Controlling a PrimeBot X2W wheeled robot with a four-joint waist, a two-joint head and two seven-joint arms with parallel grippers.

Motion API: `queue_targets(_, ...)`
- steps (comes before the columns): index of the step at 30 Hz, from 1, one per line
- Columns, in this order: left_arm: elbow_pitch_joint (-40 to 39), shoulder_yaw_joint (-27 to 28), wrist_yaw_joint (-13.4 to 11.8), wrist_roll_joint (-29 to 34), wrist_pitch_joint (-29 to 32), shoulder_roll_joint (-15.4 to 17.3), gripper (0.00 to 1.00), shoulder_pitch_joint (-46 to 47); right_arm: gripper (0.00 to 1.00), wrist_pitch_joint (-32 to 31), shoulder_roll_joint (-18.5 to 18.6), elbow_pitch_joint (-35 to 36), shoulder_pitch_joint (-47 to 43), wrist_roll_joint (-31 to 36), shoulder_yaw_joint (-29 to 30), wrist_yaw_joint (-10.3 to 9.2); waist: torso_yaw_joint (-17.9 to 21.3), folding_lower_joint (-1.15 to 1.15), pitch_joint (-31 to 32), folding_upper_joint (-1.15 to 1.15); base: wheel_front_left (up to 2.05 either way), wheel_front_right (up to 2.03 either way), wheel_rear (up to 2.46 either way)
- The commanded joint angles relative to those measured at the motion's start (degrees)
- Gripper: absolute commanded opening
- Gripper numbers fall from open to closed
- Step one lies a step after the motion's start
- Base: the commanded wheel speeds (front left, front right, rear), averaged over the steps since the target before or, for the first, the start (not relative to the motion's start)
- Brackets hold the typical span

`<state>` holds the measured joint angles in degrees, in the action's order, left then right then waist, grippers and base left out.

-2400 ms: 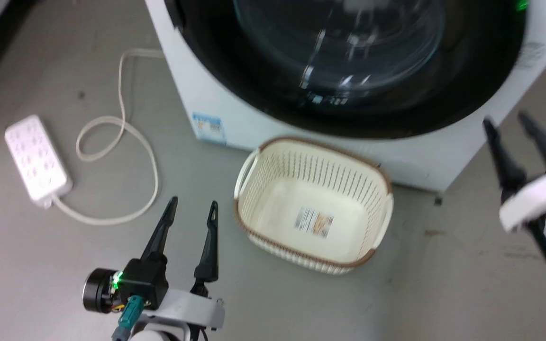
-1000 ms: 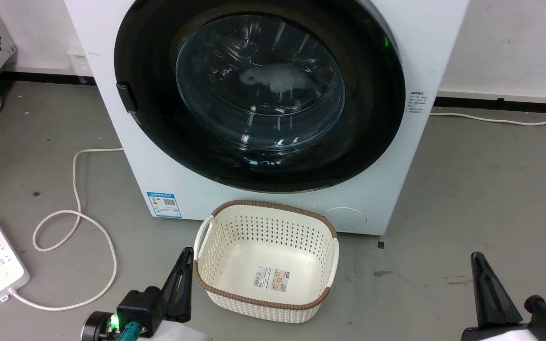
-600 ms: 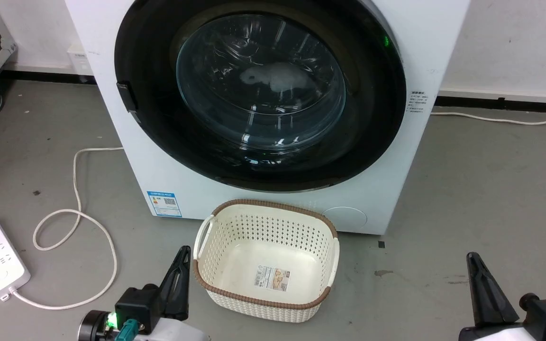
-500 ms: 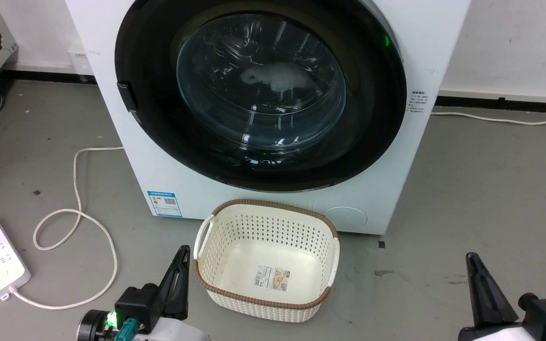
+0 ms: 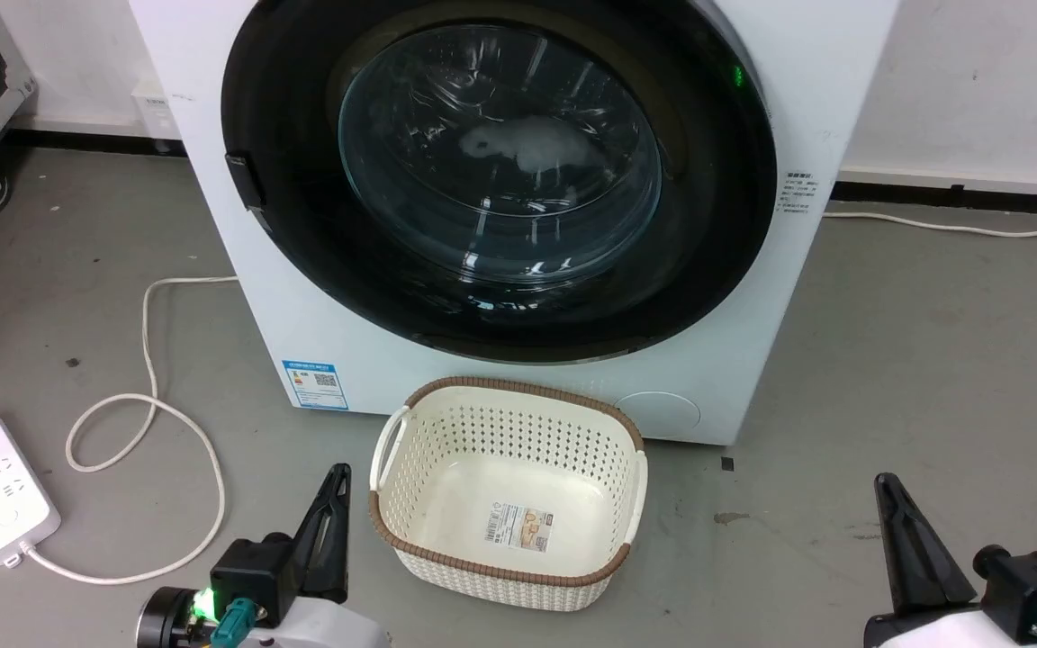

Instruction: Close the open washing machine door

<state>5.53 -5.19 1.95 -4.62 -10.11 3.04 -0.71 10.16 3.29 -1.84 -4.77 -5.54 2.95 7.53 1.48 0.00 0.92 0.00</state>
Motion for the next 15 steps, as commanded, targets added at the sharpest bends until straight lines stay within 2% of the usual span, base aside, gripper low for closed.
queue_targets(1, -0.4, 0.2, -0.2, 0.5, 0.3, 0.0, 0.00, 0.2, 0.00, -0.3, -0.1, 0.4, 0.8, 0.5, -0.2, -0.01, 0.0, 0.00, 0.0, 0.00, 0.00, 0.00, 0.00)
queue_targets(15, -1.2, 1.0, -0.5, 1.2, 1.9, -0.1, 0.00, 0.3, 0.00, -1.9, -0.2, 0.6, 1.5, 1.3, -0.6, -0.02, -0.3, 0.00, -0.2, 0.00, 0.00, 0.00, 0.00)
